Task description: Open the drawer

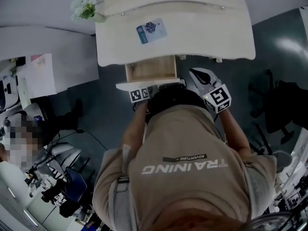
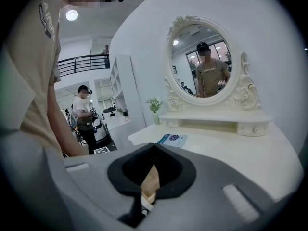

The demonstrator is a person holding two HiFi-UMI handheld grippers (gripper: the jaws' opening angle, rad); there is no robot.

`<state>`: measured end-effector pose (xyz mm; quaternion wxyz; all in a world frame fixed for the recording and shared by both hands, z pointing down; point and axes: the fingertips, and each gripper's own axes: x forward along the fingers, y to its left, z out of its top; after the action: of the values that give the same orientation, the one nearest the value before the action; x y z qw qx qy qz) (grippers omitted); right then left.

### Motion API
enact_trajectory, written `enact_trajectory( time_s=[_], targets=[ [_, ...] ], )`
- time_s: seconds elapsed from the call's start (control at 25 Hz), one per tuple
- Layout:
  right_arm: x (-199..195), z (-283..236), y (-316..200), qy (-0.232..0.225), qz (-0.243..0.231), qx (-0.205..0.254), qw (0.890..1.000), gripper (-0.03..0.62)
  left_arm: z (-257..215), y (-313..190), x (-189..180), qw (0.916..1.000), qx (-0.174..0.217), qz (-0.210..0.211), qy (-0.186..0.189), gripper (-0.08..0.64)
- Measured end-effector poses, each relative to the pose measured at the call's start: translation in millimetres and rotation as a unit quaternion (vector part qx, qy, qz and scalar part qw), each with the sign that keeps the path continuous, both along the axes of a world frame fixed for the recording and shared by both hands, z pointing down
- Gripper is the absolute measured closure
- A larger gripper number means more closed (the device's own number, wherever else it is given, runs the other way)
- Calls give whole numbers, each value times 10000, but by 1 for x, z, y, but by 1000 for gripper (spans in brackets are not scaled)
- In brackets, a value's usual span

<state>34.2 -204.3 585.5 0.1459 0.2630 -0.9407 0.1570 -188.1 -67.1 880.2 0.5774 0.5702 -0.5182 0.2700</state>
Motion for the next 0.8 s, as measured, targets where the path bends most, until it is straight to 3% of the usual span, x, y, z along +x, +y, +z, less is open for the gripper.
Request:
enact_trajectory(
  time_s=[0.36, 0.8],
  targets=[
    [-33, -3, 49, 208, -174, 88, 9996, 589, -3, 31, -1, 9995, 214, 231, 64, 423],
    [-54, 0, 160, 594, 334, -4, 9977, 589, -11, 67, -12, 9954, 674, 580, 360, 434]
  ],
)
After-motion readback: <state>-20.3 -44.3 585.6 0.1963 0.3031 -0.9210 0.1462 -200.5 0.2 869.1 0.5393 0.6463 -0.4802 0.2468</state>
